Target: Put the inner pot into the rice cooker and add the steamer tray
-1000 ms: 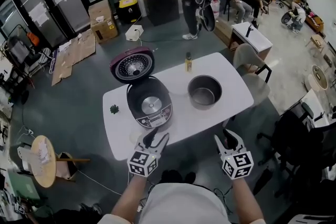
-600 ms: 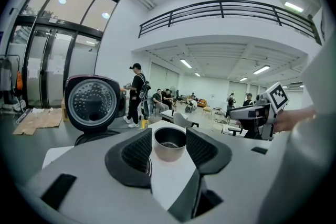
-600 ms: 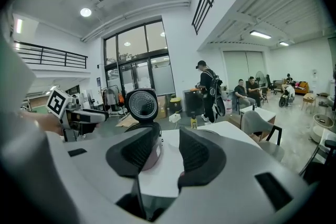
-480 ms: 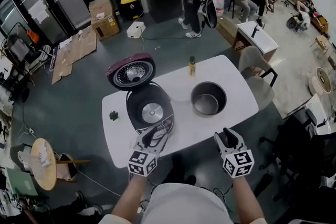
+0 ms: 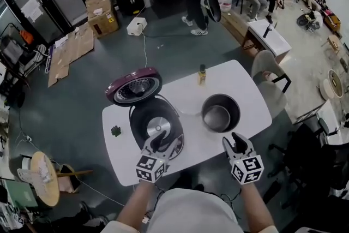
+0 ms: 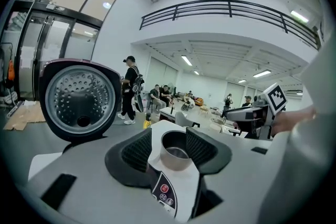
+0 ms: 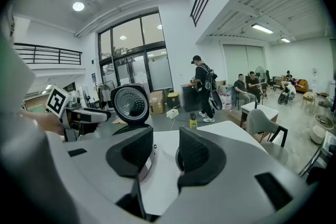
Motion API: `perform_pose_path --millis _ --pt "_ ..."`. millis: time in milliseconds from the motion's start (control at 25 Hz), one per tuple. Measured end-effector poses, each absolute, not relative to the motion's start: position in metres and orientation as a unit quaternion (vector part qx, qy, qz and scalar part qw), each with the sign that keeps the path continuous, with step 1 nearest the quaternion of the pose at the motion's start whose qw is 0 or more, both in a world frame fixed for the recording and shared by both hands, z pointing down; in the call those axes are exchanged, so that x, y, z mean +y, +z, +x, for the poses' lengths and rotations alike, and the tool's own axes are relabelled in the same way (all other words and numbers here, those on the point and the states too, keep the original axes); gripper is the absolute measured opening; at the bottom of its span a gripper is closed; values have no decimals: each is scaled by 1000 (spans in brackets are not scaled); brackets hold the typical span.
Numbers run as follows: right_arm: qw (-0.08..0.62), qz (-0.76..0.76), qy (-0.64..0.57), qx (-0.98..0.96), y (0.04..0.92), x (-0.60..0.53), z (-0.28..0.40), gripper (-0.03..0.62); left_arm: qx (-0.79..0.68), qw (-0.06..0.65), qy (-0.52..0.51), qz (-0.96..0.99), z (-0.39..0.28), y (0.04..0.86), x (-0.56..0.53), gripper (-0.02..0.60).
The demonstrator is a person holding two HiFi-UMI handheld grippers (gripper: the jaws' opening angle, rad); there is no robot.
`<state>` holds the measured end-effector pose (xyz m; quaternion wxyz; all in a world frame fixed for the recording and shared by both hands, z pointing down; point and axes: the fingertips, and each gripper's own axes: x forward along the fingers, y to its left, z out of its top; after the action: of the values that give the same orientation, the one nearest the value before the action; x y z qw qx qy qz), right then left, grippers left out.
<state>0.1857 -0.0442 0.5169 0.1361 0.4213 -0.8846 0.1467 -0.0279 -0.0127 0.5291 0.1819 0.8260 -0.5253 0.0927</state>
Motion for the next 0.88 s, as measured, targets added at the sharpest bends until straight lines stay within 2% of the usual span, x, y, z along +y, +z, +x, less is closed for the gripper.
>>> perform_pose_path --millis 440,880 --pt "162 421 141 -881 521 -92 142 168 -501 196 101 837 -60 543 -54 221" --pt "178 407 139 -885 537 -123 151 164 -523 209 99 820 -51 556 -77 219"
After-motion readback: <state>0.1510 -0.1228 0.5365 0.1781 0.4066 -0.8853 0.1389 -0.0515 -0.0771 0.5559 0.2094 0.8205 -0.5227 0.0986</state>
